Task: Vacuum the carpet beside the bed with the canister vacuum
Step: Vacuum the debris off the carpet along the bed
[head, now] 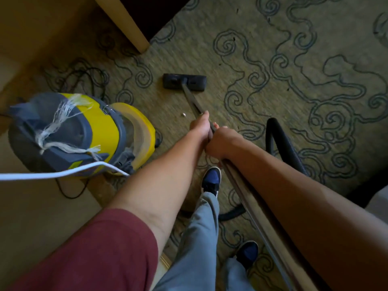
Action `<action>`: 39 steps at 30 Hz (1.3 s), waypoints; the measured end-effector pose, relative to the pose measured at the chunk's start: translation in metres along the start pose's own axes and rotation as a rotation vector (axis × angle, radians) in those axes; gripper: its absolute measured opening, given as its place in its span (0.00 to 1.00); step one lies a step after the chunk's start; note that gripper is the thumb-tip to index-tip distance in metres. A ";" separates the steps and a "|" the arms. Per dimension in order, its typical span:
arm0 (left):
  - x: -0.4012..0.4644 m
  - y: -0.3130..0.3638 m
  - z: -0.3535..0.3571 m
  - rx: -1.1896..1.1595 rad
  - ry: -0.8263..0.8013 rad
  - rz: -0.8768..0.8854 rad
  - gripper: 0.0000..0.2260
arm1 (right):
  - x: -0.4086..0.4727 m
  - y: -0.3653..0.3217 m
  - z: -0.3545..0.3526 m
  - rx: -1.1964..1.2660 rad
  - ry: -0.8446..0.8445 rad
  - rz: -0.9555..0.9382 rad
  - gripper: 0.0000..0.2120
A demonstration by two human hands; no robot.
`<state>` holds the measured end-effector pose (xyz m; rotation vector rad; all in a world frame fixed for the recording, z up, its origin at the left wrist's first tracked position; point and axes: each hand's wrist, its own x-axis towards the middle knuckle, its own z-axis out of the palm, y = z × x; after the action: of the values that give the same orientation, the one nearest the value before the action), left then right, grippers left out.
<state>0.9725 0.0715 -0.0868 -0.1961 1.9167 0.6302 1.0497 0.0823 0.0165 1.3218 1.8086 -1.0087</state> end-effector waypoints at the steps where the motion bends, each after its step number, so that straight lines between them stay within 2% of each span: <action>1: 0.008 0.012 -0.003 0.007 0.006 0.003 0.24 | 0.008 -0.008 -0.009 -0.010 0.003 -0.008 0.30; 8: 0.010 0.025 -0.011 -0.117 -0.035 -0.078 0.25 | 0.007 -0.020 -0.030 -0.127 -0.094 -0.102 0.30; 13: -0.020 0.005 -0.006 -0.166 -0.086 -0.133 0.20 | -0.025 -0.001 -0.025 -0.079 -0.132 -0.105 0.26; 14: -0.029 -0.003 -0.004 -0.180 -0.098 -0.143 0.18 | -0.034 0.004 -0.020 -0.044 -0.145 -0.095 0.25; 17: -0.056 -0.034 -0.002 -0.195 -0.077 -0.197 0.15 | -0.060 0.021 0.001 -0.044 -0.181 -0.085 0.31; 22: -0.102 -0.096 0.007 -0.254 -0.075 -0.233 0.17 | -0.102 0.061 0.052 -0.065 -0.185 -0.065 0.38; 25: -0.124 -0.136 0.017 -0.242 -0.121 -0.280 0.19 | -0.126 0.086 0.081 -0.074 -0.216 -0.077 0.35; 28: -0.139 -0.171 0.025 -0.172 -0.077 -0.247 0.17 | -0.149 0.108 0.103 -0.112 -0.201 -0.087 0.31; 33: -0.172 -0.212 0.040 -0.084 -0.111 -0.272 0.25 | -0.178 0.140 0.133 -0.222 -0.221 -0.124 0.35; 36: -0.186 -0.227 0.047 -0.112 -0.074 -0.281 0.20 | -0.195 0.157 0.142 -0.217 -0.189 -0.097 0.33; 39: -0.203 -0.235 0.055 -0.160 -0.070 -0.298 0.20 | -0.216 0.172 0.141 -0.200 -0.141 -0.039 0.31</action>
<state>1.1998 -0.1295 -0.0018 -0.5442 1.7259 0.5800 1.2816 -0.1052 0.1008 1.0719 1.7827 -0.8919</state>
